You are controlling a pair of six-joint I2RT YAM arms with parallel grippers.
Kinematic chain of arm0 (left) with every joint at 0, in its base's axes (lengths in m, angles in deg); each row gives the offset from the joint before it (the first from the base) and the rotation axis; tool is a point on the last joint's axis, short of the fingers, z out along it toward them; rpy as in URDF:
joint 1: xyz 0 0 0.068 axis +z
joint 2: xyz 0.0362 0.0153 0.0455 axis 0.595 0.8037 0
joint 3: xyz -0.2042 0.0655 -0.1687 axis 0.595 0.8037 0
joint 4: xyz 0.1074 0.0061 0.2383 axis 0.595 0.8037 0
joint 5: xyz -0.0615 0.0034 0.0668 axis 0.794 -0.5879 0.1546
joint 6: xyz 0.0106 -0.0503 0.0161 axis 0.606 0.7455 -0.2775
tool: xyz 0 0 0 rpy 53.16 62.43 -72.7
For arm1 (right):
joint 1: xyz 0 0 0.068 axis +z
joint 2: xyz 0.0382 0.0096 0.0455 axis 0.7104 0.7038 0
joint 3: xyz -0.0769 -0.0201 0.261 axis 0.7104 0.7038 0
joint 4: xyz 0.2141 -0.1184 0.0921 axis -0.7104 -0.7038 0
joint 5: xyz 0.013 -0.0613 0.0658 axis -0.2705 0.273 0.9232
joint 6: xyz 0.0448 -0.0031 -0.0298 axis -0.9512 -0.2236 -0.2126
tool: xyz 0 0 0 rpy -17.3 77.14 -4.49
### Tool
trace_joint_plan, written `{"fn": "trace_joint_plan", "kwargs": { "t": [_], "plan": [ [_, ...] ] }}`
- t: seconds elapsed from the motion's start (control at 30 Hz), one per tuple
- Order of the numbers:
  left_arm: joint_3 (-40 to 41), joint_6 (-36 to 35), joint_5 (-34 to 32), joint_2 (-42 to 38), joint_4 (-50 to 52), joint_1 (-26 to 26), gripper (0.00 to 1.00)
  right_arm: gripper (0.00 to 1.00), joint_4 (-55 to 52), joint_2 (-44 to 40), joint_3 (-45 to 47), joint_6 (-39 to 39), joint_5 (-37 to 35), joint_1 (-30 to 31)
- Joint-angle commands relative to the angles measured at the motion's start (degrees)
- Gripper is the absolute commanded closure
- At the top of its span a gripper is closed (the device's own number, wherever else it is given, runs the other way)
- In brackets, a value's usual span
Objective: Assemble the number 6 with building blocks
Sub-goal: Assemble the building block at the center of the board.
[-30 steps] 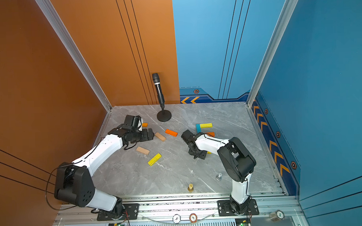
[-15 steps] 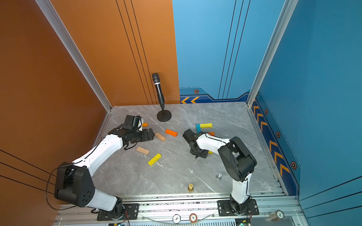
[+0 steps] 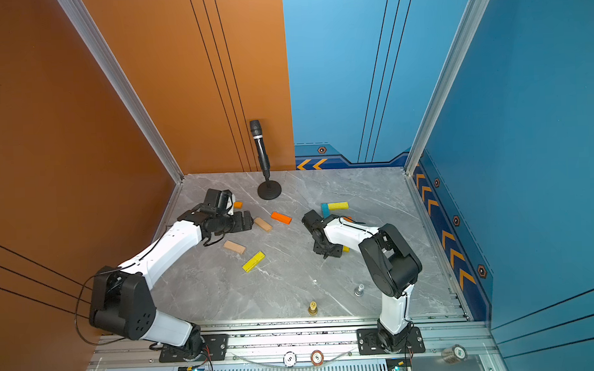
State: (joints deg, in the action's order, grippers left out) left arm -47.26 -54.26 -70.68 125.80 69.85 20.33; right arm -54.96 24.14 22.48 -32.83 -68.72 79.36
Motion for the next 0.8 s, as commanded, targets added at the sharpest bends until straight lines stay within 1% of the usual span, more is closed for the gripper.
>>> {"fn": "trace_joint_plan", "kwargs": {
  "t": [0.0,0.43,0.77],
  "plan": [
    [-1.8,-0.8,0.0,0.8,0.0,-0.3,0.02,0.5,-2.4,1.2,-0.1,2.7,0.9,-0.5],
    [-1.8,-0.8,0.1,0.9,0.0,-0.4,0.02,0.49,-3.4,0.7,0.2,7.0,1.2,-0.9],
    [-1.8,-0.8,0.2,0.9,-0.1,-0.3,0.02,0.48,-3.8,-2.0,3.0,8.9,0.7,-1.0]
  ]
}}
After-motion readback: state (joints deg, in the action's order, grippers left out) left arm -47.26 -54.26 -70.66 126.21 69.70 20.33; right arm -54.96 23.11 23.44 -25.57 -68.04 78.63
